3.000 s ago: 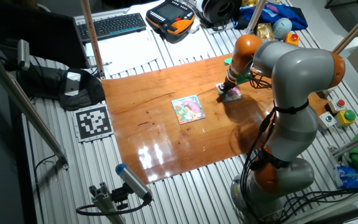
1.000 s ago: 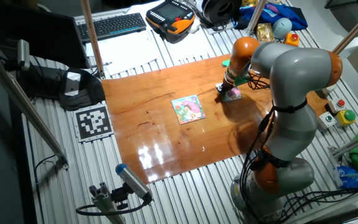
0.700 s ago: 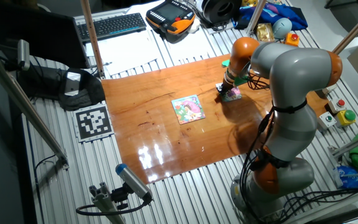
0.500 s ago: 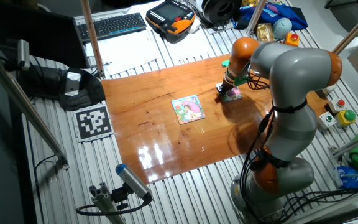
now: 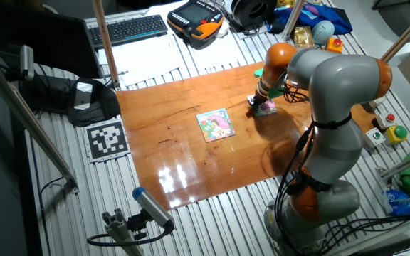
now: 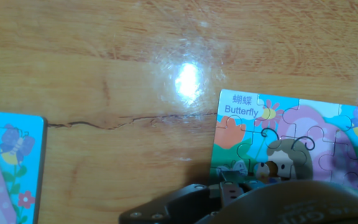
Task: Assemble one piece of a puzzle
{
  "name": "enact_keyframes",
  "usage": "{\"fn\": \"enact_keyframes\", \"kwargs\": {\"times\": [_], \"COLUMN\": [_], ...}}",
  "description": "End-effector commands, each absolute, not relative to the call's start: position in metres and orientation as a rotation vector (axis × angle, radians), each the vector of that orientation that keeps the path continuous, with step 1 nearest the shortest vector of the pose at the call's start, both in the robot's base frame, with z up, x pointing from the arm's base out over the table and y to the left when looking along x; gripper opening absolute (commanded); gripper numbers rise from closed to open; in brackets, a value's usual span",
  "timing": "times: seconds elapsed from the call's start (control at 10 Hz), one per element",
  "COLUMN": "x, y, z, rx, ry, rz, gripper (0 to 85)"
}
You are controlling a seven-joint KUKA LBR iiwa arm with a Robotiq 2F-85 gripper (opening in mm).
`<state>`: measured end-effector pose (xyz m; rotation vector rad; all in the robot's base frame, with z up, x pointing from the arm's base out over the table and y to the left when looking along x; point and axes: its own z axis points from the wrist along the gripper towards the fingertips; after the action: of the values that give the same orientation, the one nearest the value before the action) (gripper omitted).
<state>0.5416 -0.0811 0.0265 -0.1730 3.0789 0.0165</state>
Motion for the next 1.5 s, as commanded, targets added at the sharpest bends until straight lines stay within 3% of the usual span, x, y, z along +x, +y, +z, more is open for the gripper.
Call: {"fn": "enact_keyframes", "kwargs": {"times": [0.0, 1.4], "x": [0.5416, 0.5444], "y": [-0.0811, -0.0868], "z": [0.0263, 0.0281], "rx": [-0.173, -0.235], "ry": [3.079, 3.059], "rz": [0.014, -0.058], "gripper": [0.0, 0.0]}}
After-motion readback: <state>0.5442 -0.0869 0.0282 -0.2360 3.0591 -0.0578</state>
